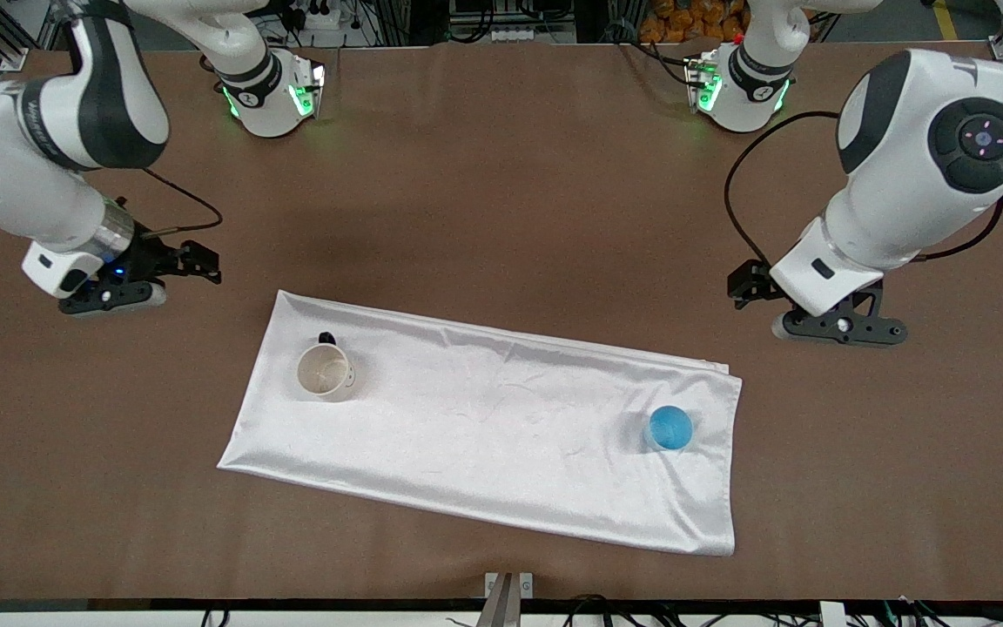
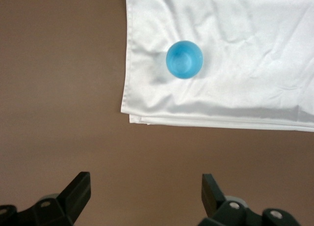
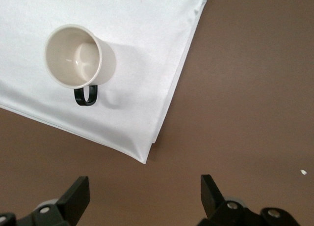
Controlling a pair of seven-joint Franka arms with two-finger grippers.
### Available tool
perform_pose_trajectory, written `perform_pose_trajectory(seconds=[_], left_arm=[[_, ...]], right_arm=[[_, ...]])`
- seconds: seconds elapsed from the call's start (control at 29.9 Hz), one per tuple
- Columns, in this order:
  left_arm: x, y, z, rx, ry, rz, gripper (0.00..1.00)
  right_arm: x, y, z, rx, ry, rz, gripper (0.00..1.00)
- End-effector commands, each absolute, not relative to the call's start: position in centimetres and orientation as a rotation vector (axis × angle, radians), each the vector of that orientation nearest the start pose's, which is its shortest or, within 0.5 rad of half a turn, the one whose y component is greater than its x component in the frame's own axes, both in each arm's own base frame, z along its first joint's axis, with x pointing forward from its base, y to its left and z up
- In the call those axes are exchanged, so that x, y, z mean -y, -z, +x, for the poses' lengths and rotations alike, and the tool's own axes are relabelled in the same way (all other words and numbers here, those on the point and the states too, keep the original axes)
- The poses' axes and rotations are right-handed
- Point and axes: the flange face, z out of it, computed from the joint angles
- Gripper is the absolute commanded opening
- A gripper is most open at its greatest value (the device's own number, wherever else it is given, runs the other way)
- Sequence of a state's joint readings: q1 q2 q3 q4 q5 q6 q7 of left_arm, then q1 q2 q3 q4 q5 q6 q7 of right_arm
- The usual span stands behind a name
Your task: Place blue cup into white mug on table
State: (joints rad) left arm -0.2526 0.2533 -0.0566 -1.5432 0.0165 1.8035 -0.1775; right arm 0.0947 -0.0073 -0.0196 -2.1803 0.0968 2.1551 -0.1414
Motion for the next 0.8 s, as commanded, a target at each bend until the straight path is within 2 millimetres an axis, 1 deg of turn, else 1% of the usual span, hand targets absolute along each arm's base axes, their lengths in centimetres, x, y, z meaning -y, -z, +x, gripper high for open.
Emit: perform_pose_trajectory(seconds=[0.0,0.13,0.23,0.3,0.4,0.5,0.53,0.6,0.77], left_arm=[[20.9,-48.9,63.1,-0.27,0.041,-3.121,1.0],[21.4,-47.4,64.1,-0.275,0.071,-3.127,1.0],[21.8,-46.1,64.9,-0.281,0.107,-3.136,1.0],[22.1,-45.2,65.4,-0.283,0.128,-3.139,1.0],[23.7,-43.8,65.5,-0.319,0.145,-3.139,1.0],[24.4,-42.5,65.8,-0.33,0.153,-3.142,1.0],[24.9,-42.1,65.7,-0.342,0.155,-3.142,1.0],[25.2,-41.0,65.9,-0.348,0.152,-3.142,1.0],[26.8,-38.6,65.9,-0.381,0.142,-3.14,1.0]], right_arm=[[-8.4,-35.5,51.6,0.273,-0.053,-3.039,1.0],[-11.7,-33.3,51.8,0.224,-0.046,-3.05,1.0],[-14.1,-30.4,51.9,0.218,-0.039,-3.058,1.0],[-15.7,-28.8,51.9,0.217,-0.02,-3.062,1.0],[-17.5,-26.7,51.9,0.218,0.014,-3.064,1.0],[-18.5,-25.3,51.9,0.231,0.049,-3.064,1.0],[-18.6,-24.9,52.0,0.233,0.058,-3.063,1.0],[-18.8,-24.2,52.2,0.241,0.076,-3.065,1.0],[-19.7,-23.6,53.0,0.286,0.099,-3.064,1.0]])
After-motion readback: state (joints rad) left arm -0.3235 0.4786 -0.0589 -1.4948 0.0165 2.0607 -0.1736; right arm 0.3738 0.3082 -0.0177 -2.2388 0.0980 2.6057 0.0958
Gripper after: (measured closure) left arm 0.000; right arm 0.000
